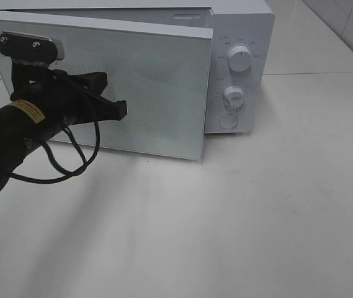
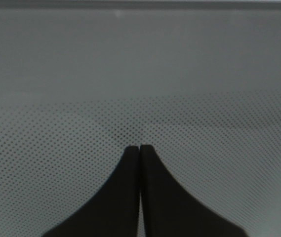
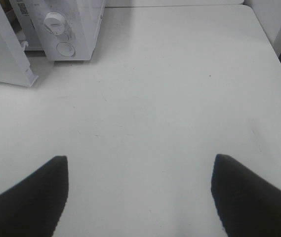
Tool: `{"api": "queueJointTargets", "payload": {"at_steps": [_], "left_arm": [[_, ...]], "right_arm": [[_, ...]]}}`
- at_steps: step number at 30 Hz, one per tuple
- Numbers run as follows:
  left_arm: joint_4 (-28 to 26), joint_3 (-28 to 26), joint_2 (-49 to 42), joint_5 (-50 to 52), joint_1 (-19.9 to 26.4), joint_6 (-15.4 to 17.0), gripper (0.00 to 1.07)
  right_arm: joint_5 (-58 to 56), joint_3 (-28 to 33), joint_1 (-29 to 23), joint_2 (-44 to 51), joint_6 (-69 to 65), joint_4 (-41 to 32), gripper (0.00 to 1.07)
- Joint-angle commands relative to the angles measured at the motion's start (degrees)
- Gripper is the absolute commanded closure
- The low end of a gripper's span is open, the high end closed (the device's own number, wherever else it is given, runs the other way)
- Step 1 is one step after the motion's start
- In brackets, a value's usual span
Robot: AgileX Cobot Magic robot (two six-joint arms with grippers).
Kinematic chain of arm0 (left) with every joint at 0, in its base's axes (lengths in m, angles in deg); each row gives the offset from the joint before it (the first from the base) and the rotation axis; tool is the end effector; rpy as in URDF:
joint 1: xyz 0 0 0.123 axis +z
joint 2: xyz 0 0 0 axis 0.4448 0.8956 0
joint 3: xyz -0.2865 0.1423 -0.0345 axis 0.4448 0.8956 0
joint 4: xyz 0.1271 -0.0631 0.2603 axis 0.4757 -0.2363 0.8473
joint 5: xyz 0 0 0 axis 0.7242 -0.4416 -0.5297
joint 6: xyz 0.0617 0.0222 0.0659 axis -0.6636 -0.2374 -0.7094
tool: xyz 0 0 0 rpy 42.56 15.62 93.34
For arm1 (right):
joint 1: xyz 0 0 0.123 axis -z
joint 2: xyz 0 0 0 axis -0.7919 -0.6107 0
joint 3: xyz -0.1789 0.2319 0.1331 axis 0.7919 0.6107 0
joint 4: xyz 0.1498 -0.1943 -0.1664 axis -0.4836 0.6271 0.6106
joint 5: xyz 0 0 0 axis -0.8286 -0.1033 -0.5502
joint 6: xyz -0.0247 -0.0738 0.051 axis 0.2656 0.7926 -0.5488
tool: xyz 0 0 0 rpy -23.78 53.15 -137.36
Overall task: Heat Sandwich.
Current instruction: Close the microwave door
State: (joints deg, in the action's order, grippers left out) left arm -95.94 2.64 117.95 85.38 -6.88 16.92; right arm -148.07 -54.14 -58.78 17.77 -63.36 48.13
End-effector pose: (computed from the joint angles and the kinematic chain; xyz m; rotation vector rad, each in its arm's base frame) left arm 0.3102 -0.1877 0.1537 0.3318 1.6956 -0.3583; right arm -0.0008 -0.0060 0.3016 -0.0151 2.0178 0.0452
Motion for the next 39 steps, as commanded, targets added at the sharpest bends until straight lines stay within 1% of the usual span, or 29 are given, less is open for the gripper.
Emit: {"api": "queueJointTargets", "payload": {"at_steps": [1, 3, 4, 7, 9, 10, 13, 15, 18, 21, 27, 28, 29, 33, 39], "left_arm": [[-3.38, -4.24, 1.38, -2.58, -1.15, -1.89, 1.06], [-3.72, -5.73, 2.01, -3.32, -1.32, -2.18, 1.06], [-3.72, -7.45, 2.81, -4.35, -1.32, -2.06, 1.06], [-3.78, -9.00, 3.44, -5.39, -1.32, -2.06, 1.06], [-3.67, -11.06, 4.53, -5.84, -1.32, -2.75, 1.06], [-3.67, -11.06, 4.53, -5.84, -1.32, -2.75, 1.06], [-3.78, -13.69, 6.42, -5.96, -1.38, -2.75, 1.06], [-3.84, -14.27, 6.82, -5.96, -1.55, -2.75, 1.06], [-3.78, -16.62, 7.68, -6.53, -1.66, -2.64, 1.06], [-4.07, -17.70, 7.68, -7.51, -1.89, -2.75, 1.06], [-4.41, -21.72, 8.71, -9.85, -1.89, -4.64, 1.06], [-4.87, -23.32, 9.51, -10.77, -1.83, -4.93, 1.06], [-4.87, -23.32, 9.51, -10.77, -1.83, -4.93, 1.06], [-6.30, -26.53, 11.00, -11.63, -1.83, -4.93, 1.06], [-6.02, -27.16, 11.34, -12.43, -1.95, -5.10, 1.06]], "right_arm": [[0.40, 0.11, 0.46, 1.49, -0.46, -0.11, 0.31], [0.40, 0.11, 0.46, 1.49, -0.46, -0.11, 0.31], [0.40, 0.11, 0.46, 1.49, -0.46, -0.11, 0.31], [0.40, 0.11, 0.46, 1.49, -0.46, -0.11, 0.31], [0.40, 0.11, 0.46, 1.49, -0.46, -0.11, 0.31], [0.40, 0.11, 0.46, 1.49, -0.46, -0.11, 0.31], [0.40, 0.11, 0.46, 1.49, -0.46, -0.11, 0.31], [0.40, 0.11, 0.46, 1.49, -0.46, -0.11, 0.31], [0.40, 0.11, 0.46, 1.49, -0.46, -0.11, 0.31], [0.40, 0.11, 0.46, 1.49, -0.46, -0.11, 0.31], [0.40, 0.11, 0.46, 1.49, -0.46, -0.11, 0.31], [0.40, 0.11, 0.46, 1.49, -0.46, -0.11, 0.31], [0.40, 0.11, 0.46, 1.49, -0.46, -0.11, 0.31], [0.40, 0.11, 0.46, 1.49, -0.46, -0.17, 0.31], [0.40, 0.11, 0.46, 1.49, -0.46, -0.17, 0.31]]}}
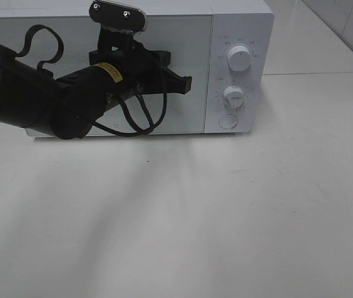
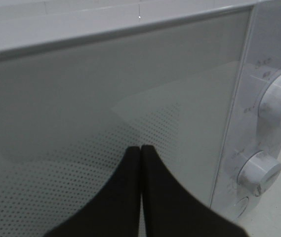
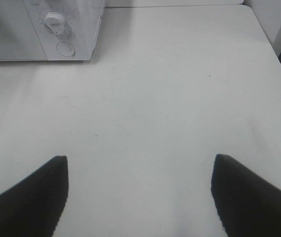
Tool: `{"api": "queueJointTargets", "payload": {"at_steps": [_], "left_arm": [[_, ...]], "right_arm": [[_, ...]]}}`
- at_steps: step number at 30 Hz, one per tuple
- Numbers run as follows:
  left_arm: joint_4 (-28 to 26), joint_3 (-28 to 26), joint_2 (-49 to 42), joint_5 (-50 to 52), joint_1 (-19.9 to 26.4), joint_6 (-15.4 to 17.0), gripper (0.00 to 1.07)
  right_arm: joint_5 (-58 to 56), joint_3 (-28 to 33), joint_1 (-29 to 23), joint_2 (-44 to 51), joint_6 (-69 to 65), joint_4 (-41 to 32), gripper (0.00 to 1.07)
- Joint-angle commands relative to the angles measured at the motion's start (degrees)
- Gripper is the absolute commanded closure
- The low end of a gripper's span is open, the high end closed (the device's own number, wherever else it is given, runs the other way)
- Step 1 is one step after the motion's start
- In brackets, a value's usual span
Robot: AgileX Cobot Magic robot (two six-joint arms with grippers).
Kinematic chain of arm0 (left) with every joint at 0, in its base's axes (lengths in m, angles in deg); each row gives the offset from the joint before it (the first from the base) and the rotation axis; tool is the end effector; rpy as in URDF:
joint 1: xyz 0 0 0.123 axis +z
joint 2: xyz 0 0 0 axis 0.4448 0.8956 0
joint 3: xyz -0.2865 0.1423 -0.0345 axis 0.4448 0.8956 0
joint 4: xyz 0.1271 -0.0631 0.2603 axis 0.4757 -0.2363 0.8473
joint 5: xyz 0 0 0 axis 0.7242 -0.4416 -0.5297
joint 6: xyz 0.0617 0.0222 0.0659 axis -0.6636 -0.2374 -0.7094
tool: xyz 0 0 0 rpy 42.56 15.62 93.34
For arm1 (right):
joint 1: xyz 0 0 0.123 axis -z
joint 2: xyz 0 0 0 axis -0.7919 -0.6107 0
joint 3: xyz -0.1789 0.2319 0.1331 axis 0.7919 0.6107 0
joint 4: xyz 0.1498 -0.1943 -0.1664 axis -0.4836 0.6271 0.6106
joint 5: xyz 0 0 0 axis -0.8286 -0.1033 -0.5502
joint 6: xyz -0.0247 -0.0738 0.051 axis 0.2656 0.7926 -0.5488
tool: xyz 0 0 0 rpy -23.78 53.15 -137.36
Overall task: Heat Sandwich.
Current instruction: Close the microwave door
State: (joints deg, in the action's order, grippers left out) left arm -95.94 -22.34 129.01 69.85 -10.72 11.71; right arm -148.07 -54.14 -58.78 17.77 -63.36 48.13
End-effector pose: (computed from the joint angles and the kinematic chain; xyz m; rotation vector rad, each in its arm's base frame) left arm 0.3843 -0.2779 0.1666 0.4698 1.6954 -0.3865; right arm -0.0008 -0.0060 0.3016 -0.0151 2.0178 0.0452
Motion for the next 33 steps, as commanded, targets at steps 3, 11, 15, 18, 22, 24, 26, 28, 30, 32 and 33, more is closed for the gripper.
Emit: {"api": "queueJointTargets", "payload": {"at_steps": [3, 11, 15, 18, 22, 24, 26, 28, 30, 32, 33], "left_arm": [[-5.44, -2.01, 0.17, 2.35, 1.72, 0.11, 1.06], [-5.44, -2.01, -0.29, 2.29, 1.55, 0.11, 1.06], [-5.44, -1.95, -1.09, -2.18, 1.55, 0.11, 1.06], [-5.16, -1.26, -2.46, -4.70, 1.55, 0.11, 1.06], [-4.98, 0.40, -4.30, -5.61, 1.55, 0.11, 1.06], [-4.98, 2.86, -6.59, -6.65, 1.55, 0.11, 1.06], [-4.98, 3.84, -7.51, -7.22, 1.55, 0.17, 1.06], [-4.98, 6.19, -10.20, -10.20, 1.55, 0.17, 1.06], [-4.98, 6.82, -10.94, -11.63, 1.55, 0.17, 1.06], [-4.98, 9.11, -13.81, -16.04, 1.55, 0.17, 0.99], [-4.93, 9.85, -14.73, -17.76, 1.55, 0.17, 0.94]], "right_arm": [[0.40, 0.11, 0.46, 1.49, -0.46, -0.17, 0.31], [0.40, 0.11, 0.46, 1.49, -0.46, -0.17, 0.31], [0.40, 0.11, 0.46, 1.49, -0.46, -0.17, 0.31], [0.40, 0.11, 0.46, 1.49, -0.40, -0.11, 0.31], [0.40, 0.11, 0.40, 1.49, -0.34, -0.11, 0.31], [0.40, 0.11, 0.40, 1.49, -0.34, -0.11, 0.31], [0.40, 0.11, 0.40, 1.49, -0.34, -0.11, 0.31], [0.40, 0.11, 0.40, 1.49, -0.34, -0.11, 0.31], [0.40, 0.11, 0.40, 1.49, -0.34, -0.11, 0.31], [0.40, 0.11, 0.40, 1.49, -0.34, -0.11, 0.31], [0.40, 0.11, 0.34, 1.49, -0.34, -0.11, 0.31]]}}
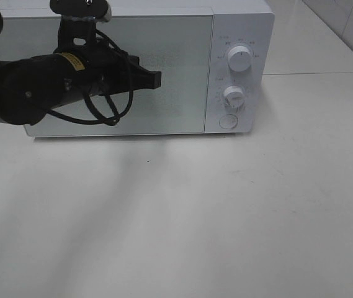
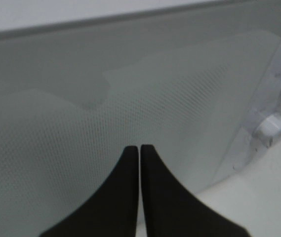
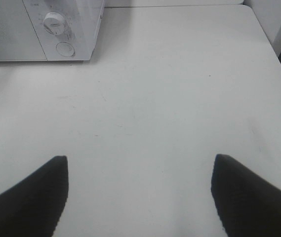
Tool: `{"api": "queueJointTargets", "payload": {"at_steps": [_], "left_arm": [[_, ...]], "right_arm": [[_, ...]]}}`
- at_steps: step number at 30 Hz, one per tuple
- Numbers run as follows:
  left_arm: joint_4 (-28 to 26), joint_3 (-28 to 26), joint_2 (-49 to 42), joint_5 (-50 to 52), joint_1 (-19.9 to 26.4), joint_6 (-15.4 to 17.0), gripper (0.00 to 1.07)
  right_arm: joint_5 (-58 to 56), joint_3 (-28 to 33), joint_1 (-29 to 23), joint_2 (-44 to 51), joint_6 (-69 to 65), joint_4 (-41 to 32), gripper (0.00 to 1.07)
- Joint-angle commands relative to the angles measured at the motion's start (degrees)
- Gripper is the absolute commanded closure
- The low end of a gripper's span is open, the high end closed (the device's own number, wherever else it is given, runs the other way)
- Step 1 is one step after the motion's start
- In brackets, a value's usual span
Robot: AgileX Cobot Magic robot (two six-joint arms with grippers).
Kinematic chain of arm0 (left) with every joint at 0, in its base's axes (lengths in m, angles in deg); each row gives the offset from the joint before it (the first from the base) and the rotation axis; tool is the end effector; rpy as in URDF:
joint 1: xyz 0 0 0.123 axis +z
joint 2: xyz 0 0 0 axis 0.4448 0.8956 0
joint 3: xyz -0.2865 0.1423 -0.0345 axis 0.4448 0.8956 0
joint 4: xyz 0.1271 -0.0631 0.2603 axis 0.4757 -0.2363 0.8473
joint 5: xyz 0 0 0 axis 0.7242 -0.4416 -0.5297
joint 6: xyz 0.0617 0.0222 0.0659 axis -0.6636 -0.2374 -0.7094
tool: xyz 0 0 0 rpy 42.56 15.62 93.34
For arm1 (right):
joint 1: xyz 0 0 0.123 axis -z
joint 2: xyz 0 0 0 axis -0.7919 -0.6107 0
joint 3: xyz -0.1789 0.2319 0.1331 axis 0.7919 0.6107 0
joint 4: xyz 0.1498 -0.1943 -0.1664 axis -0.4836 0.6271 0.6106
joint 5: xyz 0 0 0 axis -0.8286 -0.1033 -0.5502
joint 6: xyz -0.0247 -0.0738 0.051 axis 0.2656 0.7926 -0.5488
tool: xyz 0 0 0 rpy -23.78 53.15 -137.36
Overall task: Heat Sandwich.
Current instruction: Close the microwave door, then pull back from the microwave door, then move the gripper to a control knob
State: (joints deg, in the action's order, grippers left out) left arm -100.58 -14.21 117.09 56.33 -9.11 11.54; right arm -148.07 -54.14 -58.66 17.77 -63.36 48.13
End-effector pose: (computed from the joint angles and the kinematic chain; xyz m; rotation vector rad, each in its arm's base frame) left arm 0.3510 -0.2379 0.1954 0.4185 1.8903 -0.3809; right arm -0.0008 -0.0060 0.3016 -0.0129 2.0178 0.0439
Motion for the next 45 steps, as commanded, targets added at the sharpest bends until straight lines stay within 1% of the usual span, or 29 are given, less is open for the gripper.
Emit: {"api": "queueJointTargets", "payload": {"at_steps": [1, 2, 3, 4, 6, 7, 8, 11, 12, 13, 16, 17, 18, 19, 21, 22, 28, 31, 32, 33, 34, 36, 37, 38, 40, 41, 42, 43, 45], "left_arm": [[-0.23, 2.23, -3.72, -5.56, -0.06, 0.34, 0.88], [-0.23, 2.23, -3.72, -5.56, -0.06, 0.34, 0.88], [-0.11, 3.44, -5.27, -8.94, -0.06, 0.34, 0.67], [-0.11, 3.84, -5.96, -10.49, -0.06, 0.34, 0.56], [-0.11, 4.64, -7.68, -14.38, -0.06, 0.17, 0.25], [-0.11, 4.64, -7.68, -14.38, -0.06, 0.17, 0.25], [-0.11, 4.81, -9.00, -19.08, -0.06, 0.00, 0.02], [-0.17, 4.76, -10.60, -26.64, -0.06, -0.11, 0.03], [-0.17, 4.76, -10.60, -26.64, -0.06, -0.11, 0.03], [-0.17, 4.76, -11.69, -30.31, -0.06, -0.11, 0.03], [0.34, 4.76, -13.06, -35.35, -0.06, -0.11, 0.03], [0.34, 4.76, -13.06, -35.35, -0.06, -0.11, 0.03], [0.69, 4.76, -14.09, -40.97, 0.29, -0.11, 0.03], [0.69, 4.76, -14.44, -42.86, 0.29, 0.00, 0.03], [0.69, 4.70, -15.47, -47.10, 1.15, 0.57, 0.03], [0.69, 4.53, -16.33, -51.28, 2.35, 1.72, 0.03], [0.97, 4.47, -19.08, -57.24, 5.61, 2.01, 0.03], [1.89, 4.47, -22.75, -63.03, 9.74, 2.01, 0.03], [1.95, 4.47, -24.81, -66.06, 12.43, 2.06, 0.03], [1.95, 4.47, -24.81, -66.06, 12.43, 2.06, 0.03], [1.95, 4.47, -25.61, -67.32, 13.64, 2.06, 0.03], [2.01, 4.47, -27.44, -69.79, 16.39, 2.06, 0.03], [2.29, 4.47, -29.45, -72.48, 19.42, 2.06, 0.03], [2.29, 4.47, -29.45, -72.48, 19.42, 2.06, 0.03], [2.69, 4.47, -31.28, -74.94, 22.29, 2.06, 0.03], [3.50, 4.47, -33.17, -76.89, 24.69, 2.23, 0.03], [4.18, 4.47, -34.09, -77.92, 25.90, 2.75, 0.03], [4.18, 4.47, -34.09, -77.92, 25.90, 2.75, 0.03], [6.36, 4.47, -35.75, -79.70, 28.07, 4.58, 0.03]], "right_arm": [[0.40, 0.11, 0.23, 1.49, -0.34, -0.11, 0.31], [0.40, 0.11, 0.23, 1.49, -0.34, -0.11, 0.31], [0.40, 0.11, 0.23, 1.49, -0.34, -0.11, 0.31], [0.40, 0.11, 0.23, 1.49, -0.34, -0.11, 0.31], [0.40, 0.11, 0.23, 1.49, -0.40, -0.11, 0.31], [0.40, 0.11, 0.23, 1.49, -0.40, -0.11, 0.31], [0.40, 0.11, 0.23, 1.49, -0.40, -0.11, 0.31], [0.40, 0.11, 0.23, 1.49, -0.40, -0.11, 0.31], [0.40, 0.11, 0.23, 1.49, -0.40, -0.11, 0.31], [0.40, 0.11, 0.23, 1.49, -0.40, -0.11, 0.31], [0.40, 0.11, 0.23, 1.49, -0.40, -0.11, 0.31], [0.40, 0.11, 0.23, 1.49, -0.40, -0.11, 0.31], [0.40, 0.11, 0.23, 1.49, -0.40, -0.11, 0.31], [0.40, 0.11, 0.23, 1.49, -0.40, -0.11, 0.31], [0.40, 0.11, 0.23, 1.49, -0.40, -0.11, 0.31], [0.40, 0.11, 0.23, 1.49, -0.40, -0.11, 0.31], [0.40, 0.11, 0.23, 1.49, -0.40, -0.11, 0.31], [0.40, 0.11, 0.23, 1.49, -0.40, -0.11, 0.31], [0.40, 0.11, 0.23, 1.49, -0.40, -0.11, 0.31], [0.40, 0.11, 0.23, 1.49, -0.40, -0.11, 0.31], [0.40, 0.11, 0.23, 1.49, -0.40, -0.11, 0.31], [0.40, 0.11, 0.23, 1.49, -0.40, -0.11, 0.31], [0.40, 0.11, 0.23, 1.49, -0.40, -0.11, 0.31], [0.40, 0.11, 0.23, 1.49, -0.40, -0.11, 0.31], [0.40, 0.11, 0.23, 1.49, -0.40, -0.11, 0.31], [0.40, 0.11, 0.23, 1.49, -0.40, -0.11, 0.31], [0.40, 0.11, 0.23, 1.49, -0.40, -0.11, 0.31], [0.40, 0.11, 0.23, 1.49, -0.40, -0.11, 0.31], [0.40, 0.11, 0.23, 1.49, -0.40, -0.11, 0.31]]}}
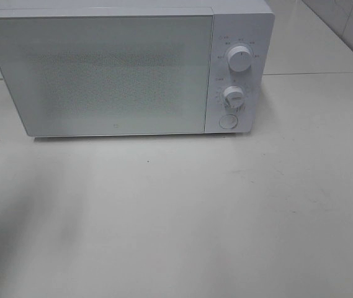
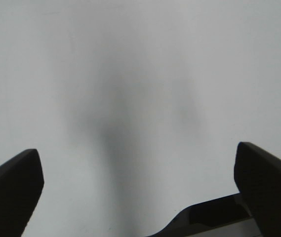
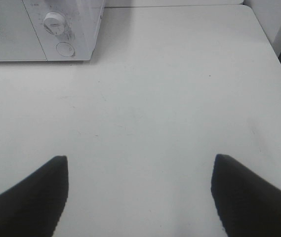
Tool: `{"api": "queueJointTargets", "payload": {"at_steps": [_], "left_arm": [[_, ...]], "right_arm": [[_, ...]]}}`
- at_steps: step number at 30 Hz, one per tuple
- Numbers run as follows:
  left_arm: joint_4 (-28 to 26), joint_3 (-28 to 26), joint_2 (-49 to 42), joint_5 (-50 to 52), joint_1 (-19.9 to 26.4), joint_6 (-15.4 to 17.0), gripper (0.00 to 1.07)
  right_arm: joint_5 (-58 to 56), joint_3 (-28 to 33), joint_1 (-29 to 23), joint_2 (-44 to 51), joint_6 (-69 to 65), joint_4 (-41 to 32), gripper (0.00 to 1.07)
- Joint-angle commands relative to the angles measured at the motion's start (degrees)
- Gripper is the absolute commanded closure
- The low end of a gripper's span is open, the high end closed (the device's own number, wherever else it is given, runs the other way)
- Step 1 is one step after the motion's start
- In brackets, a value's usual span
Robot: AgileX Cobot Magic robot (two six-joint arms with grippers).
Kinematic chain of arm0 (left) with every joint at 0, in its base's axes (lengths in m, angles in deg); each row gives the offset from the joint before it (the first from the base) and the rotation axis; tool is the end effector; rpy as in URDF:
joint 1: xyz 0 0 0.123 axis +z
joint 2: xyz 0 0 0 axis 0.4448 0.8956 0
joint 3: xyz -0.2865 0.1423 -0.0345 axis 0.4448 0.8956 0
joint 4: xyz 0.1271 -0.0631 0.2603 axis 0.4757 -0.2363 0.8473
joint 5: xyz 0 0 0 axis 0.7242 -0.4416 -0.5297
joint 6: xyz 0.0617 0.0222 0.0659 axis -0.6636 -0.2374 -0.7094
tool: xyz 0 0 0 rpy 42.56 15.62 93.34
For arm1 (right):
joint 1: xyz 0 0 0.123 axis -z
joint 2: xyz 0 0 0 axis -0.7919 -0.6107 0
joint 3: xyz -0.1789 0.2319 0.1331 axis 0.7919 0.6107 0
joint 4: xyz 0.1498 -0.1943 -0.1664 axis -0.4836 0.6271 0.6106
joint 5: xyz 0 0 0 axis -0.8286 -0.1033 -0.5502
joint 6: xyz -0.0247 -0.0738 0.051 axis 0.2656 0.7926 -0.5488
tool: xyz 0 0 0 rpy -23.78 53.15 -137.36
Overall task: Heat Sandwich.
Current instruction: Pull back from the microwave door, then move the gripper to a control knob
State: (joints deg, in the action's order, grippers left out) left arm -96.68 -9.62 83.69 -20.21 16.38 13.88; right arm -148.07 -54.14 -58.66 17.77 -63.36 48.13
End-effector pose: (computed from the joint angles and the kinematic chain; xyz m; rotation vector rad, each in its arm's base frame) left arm 0.2501 -0.0580 0.2878 0.2338 2.7272 -0.2601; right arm -0.0008 -0.0060 0.3016 -0.0129 2.0178 0.0439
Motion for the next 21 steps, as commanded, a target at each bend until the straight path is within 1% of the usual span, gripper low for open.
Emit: {"api": "queueJointTargets", "payload": {"at_steps": [1, 4, 6, 7, 9, 11, 12, 14, 16, 17, 19, 21], "left_arm": [[4.70, -0.11, -4.18, -5.04, 4.64, 3.95, 0.03], [6.93, -0.06, -6.47, -6.82, 6.19, 4.93, 0.03], [9.80, -0.06, -10.26, -9.22, 7.73, 5.27, 0.03], [9.80, -0.06, -10.26, -9.22, 7.73, 5.27, 0.03], [10.89, 0.06, -13.06, -9.85, 8.48, 5.33, 0.03], [10.89, 1.26, -18.16, -9.28, 8.94, 5.33, 0.03], [10.89, 1.26, -18.16, -9.28, 8.94, 5.33, 0.03], [10.89, 2.69, -21.20, -9.11, 8.94, 5.27, 0.03], [10.89, 5.56, -26.18, -9.34, 8.94, 5.27, 0.03], [10.89, 5.56, -26.18, -9.34, 8.94, 5.27, 0.03], [10.89, 8.88, -31.28, -9.11, 8.94, 4.93, 0.03], [10.89, 10.89, -34.66, -8.65, 8.94, 4.93, 0.03]], "right_arm": [[0.40, 0.11, 0.23, 1.49, -0.40, -0.11, 0.31], [0.40, 0.11, 0.23, 1.49, -0.40, -0.11, 0.31], [0.40, 0.11, 0.23, 1.49, -0.40, -0.11, 0.31], [0.40, 0.11, 0.23, 1.49, -0.40, -0.11, 0.31], [0.40, 0.11, 0.23, 1.49, -0.40, -0.11, 0.31], [0.40, 0.11, 0.23, 1.49, -0.40, -0.11, 0.31], [0.40, 0.11, 0.23, 1.49, -0.40, -0.11, 0.31], [0.40, 0.11, 0.23, 1.49, -0.40, -0.11, 0.31], [0.40, 0.11, 0.23, 1.49, -0.40, -0.11, 0.31], [0.40, 0.11, 0.23, 1.49, -0.40, -0.11, 0.31], [0.40, 0.11, 0.23, 1.49, -0.40, -0.11, 0.31], [0.40, 0.11, 0.23, 1.49, -0.40, -0.11, 0.31]]}}
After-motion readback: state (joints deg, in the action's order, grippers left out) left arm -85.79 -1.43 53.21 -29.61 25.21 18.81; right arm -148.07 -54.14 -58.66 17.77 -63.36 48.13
